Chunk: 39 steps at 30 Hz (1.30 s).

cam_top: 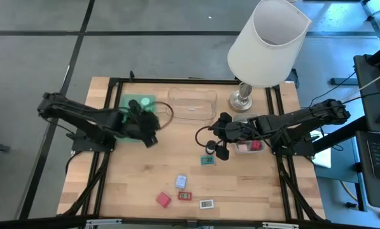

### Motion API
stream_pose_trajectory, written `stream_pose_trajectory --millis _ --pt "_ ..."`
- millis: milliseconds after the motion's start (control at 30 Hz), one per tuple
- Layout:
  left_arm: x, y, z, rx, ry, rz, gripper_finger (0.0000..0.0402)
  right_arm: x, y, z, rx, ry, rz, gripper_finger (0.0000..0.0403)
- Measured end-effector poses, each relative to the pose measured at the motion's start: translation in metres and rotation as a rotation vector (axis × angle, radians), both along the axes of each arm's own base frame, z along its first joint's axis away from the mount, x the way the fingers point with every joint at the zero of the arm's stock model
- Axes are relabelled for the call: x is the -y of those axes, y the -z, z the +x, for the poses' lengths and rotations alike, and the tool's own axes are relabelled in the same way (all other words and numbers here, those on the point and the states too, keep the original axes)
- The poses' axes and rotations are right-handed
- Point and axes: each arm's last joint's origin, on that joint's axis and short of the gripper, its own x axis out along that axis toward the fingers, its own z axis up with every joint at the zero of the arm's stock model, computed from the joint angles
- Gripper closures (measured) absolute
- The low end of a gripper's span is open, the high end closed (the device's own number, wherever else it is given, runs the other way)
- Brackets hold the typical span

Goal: Pick & Place Office items
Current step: Put the black and blue hourglass into the green bin

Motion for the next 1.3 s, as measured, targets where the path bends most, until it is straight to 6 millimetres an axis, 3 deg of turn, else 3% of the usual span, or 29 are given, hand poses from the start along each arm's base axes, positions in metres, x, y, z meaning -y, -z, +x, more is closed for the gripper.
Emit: stream_pose_trajectory --millis 167,400,833,1300 --pt "-0.022 0.005 -0.023 0.025 -0.156 -0.004 0.0183 0.002 0.000 0.000 0.000 0.002 -0.010 0.0053" --pt "-0.047 0.039 -0.042 0.010 -0.354 -0.038 0.0183 0.002 0.000 0.000 0.000 0.000 -0.012 0.0053" --pt "-0.067 0.083 -0.045 0.051 -0.470 -0.077 0.0182 0.002 0.000 0.000 -0.001 -0.002 -0.015 0.0053" --pt "-0.071 0.102 -0.046 0.095 -0.501 -0.088 0.0182 0.002 0.000 0.000 -0.001 -0.002 -0.015 0.0053"
